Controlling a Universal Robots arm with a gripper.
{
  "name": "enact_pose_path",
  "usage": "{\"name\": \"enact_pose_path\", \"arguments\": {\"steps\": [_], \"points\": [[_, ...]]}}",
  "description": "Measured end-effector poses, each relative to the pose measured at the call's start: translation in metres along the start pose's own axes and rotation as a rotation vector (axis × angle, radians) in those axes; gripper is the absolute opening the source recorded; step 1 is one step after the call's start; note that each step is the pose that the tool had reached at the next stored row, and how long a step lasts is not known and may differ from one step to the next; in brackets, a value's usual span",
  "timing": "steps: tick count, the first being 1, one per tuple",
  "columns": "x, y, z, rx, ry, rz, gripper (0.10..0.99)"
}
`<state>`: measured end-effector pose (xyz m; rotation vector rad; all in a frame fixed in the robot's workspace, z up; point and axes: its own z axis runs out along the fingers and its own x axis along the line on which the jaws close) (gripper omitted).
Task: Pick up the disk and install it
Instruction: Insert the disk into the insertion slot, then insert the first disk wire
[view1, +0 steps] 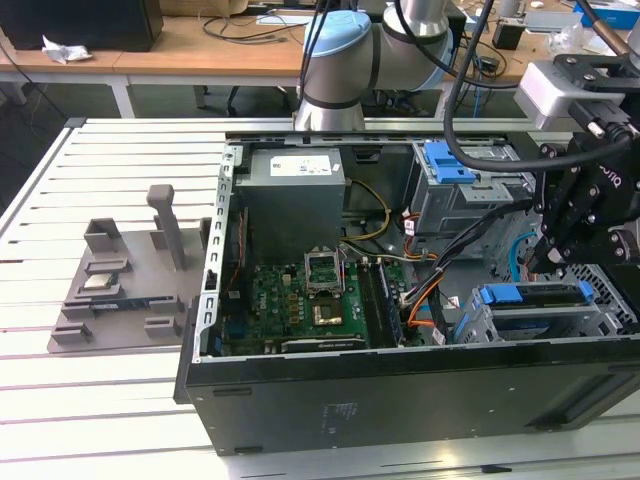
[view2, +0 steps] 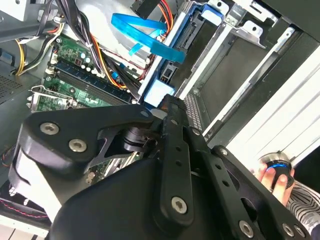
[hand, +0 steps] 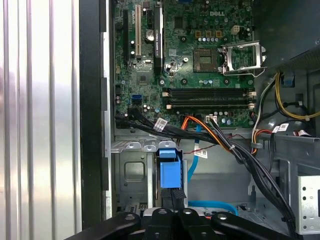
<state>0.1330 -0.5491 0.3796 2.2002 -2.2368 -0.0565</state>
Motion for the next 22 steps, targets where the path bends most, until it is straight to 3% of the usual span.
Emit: {"name": "enact_pose_path", "arguments": {"steps": [9,14,15,19,22], "points": [[-0.0004,-0.0015,0.0002,0.0,-0.0002,0.0,0.106],[-0.0113,-0.0406,-0.0007,0.0,0.0003,0.0,0.106],[-0.0144,-0.0446,-0.0007,0.0,0.0032,0.0,0.106],[-0.0147,-0.0437,-0.0012,0.001,0.0042,0.0,0.106],[-0.0148,-0.0415,-0.0102,0.007,0.004,0.0,0.106]]}}
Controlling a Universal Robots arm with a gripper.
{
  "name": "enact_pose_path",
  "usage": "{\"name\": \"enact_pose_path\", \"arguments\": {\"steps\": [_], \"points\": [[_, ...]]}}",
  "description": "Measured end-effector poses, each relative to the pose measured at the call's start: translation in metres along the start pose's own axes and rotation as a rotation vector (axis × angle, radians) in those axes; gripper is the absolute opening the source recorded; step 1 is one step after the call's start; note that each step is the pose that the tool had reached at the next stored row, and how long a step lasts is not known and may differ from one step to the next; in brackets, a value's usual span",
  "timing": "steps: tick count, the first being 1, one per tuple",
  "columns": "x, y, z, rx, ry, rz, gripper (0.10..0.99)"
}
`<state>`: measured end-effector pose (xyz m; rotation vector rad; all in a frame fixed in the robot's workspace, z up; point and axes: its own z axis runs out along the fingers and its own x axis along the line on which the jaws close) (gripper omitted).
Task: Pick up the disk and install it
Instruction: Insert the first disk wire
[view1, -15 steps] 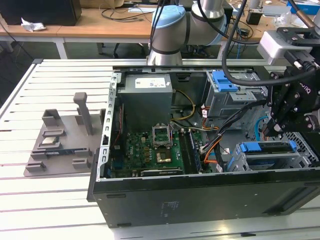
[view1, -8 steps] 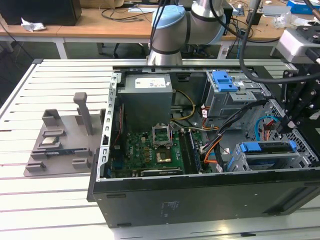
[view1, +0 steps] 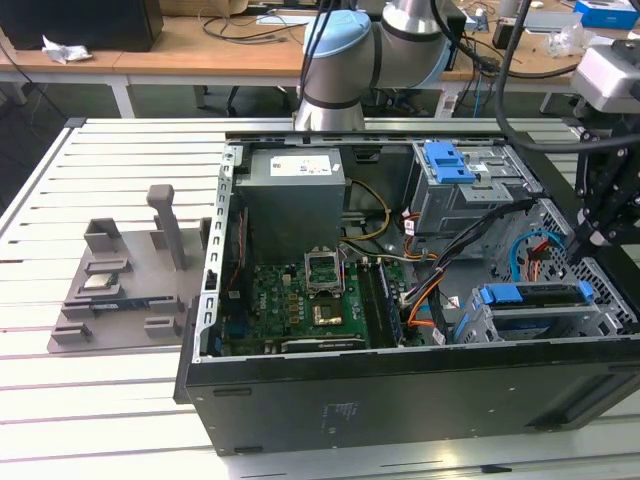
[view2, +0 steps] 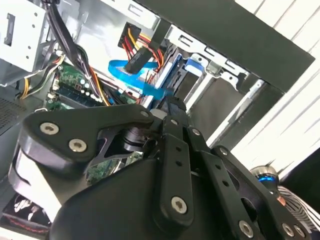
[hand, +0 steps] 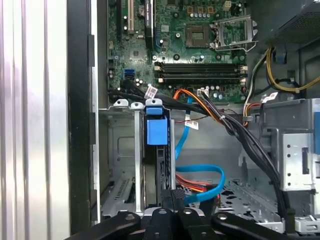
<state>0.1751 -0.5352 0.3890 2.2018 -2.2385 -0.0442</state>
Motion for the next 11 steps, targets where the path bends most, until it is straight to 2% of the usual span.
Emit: {"name": "enact_pose_path", "arguments": {"steps": [1,2,6,11], "points": [[-0.0001,0.0003,-0.0037,0.001,-0.0001,0.0,0.106],[-0.0001,0.0003,-0.0041,0.002,-0.0002,0.0,0.106],[-0.0029,-0.0013,-0.0022,-0.002,0.0,0.0,0.106],[-0.0194,-0.0093,0.0069,-0.016,0.0002,0.0,0.106]]}}
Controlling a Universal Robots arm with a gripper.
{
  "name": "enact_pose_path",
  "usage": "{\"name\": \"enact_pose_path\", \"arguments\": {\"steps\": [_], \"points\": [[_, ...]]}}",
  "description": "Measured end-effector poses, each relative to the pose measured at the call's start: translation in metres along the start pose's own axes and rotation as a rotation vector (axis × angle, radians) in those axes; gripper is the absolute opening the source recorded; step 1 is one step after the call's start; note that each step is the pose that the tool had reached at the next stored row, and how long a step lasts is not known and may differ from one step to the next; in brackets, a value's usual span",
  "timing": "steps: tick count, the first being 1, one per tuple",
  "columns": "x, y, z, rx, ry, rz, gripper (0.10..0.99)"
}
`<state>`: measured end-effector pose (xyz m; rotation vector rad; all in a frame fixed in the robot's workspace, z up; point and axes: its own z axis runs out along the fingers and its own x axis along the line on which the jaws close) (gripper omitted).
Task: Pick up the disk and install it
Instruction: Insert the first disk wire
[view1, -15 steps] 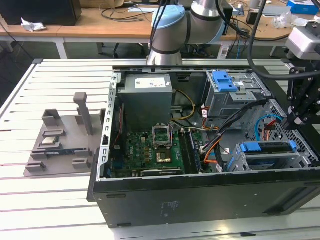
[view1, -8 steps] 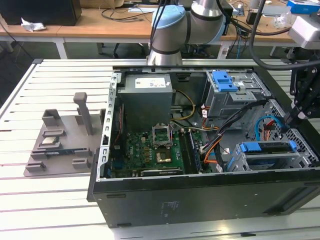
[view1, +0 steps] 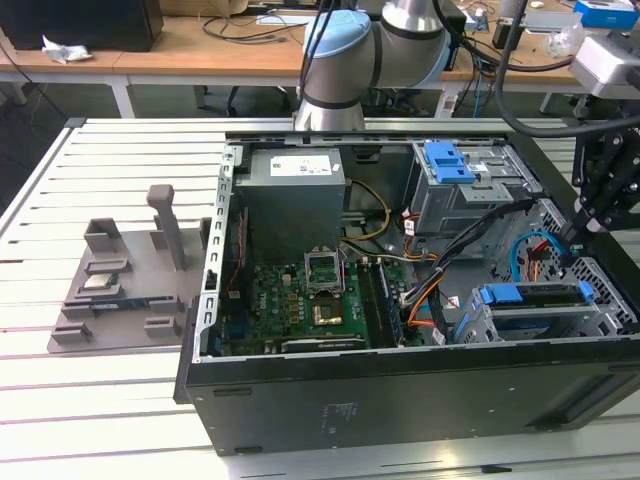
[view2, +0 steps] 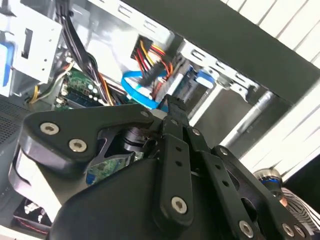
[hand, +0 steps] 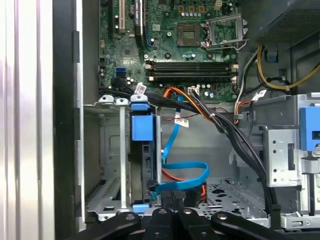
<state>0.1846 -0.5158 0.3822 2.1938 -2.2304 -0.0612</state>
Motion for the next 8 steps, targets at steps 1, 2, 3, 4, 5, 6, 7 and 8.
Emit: {"name": "enact_pose_path", "arguments": {"steps": [1,2,3,4,5,6,7,8], "points": [[-0.002,-0.0016,0.0011,-0.002,0.0001,0.0,0.106],[-0.005,-0.0048,0.0033,-0.006,0.0001,0.0,0.106],[-0.0077,-0.0074,0.0046,-0.009,0.0003,0.0,0.106],[-0.0092,-0.0082,0.0049,-0.009,0.0023,0.0,0.106],[-0.0093,-0.0083,0.0049,-0.009,0.004,0.0,0.106],[-0.0093,-0.0083,0.0049,-0.009,0.0043,0.0,0.106],[-0.0093,-0.0083,0.0049,-0.009,0.0045,0.0,0.106],[-0.0093,-0.0083,0.0049,-0.009,0.0048,0.0,0.106]]}}
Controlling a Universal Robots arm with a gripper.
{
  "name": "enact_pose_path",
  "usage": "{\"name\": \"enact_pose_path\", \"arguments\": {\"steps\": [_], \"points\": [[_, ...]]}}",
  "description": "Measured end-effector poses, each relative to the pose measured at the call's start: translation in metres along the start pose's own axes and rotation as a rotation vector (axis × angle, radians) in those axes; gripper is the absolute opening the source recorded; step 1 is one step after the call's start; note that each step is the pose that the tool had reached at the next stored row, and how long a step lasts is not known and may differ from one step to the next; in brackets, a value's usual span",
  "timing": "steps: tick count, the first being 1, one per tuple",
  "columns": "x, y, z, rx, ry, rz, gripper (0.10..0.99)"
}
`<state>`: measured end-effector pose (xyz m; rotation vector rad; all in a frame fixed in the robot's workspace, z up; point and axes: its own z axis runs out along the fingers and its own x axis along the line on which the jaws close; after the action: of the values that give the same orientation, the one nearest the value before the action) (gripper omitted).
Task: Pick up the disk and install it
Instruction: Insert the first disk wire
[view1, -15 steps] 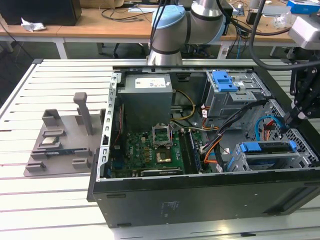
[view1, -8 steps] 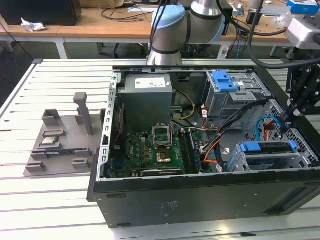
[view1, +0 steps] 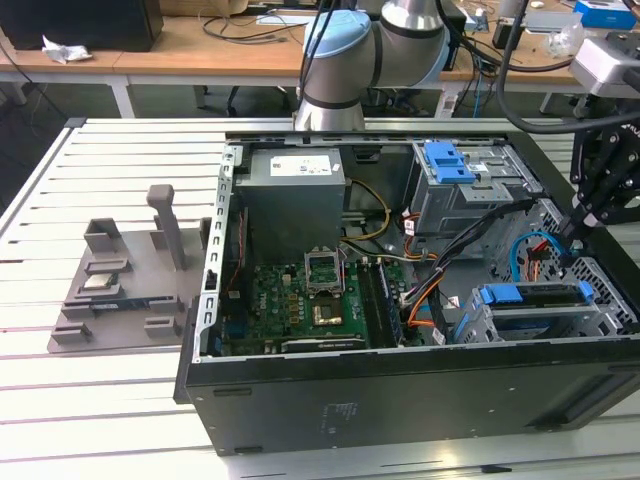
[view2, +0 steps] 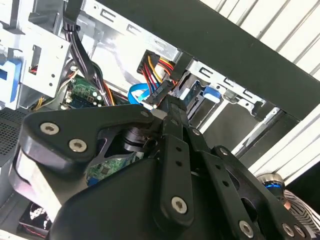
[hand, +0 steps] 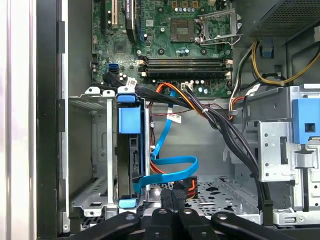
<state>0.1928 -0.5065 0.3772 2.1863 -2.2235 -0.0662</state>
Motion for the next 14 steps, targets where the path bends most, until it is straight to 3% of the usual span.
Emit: {"name": "enact_pose_path", "arguments": {"steps": [2,3,4,6,7,11,12,14], "points": [[0.0,0.0,0.0,0.0,0.0004,0.0,0.114],[0.0,0.0,0.0,0.0,0.0007,0.0,0.235],[0.0,0.0,0.0,0.0,0.0009,0.0,0.294],[0.0,0.0,0.0,0.0,0.0012,0.0,0.294],[0.0,0.0,0.0,0.0,0.0014,0.0,0.361],[-0.013,-0.0011,0.0035,-0.001,0.0179,0.001,0.361],[-0.0165,-0.0015,0.0045,-0.001,0.0243,0.001,0.361],[-0.0201,-0.002,0.0075,-0.002,0.0449,0.002,0.361]]}}
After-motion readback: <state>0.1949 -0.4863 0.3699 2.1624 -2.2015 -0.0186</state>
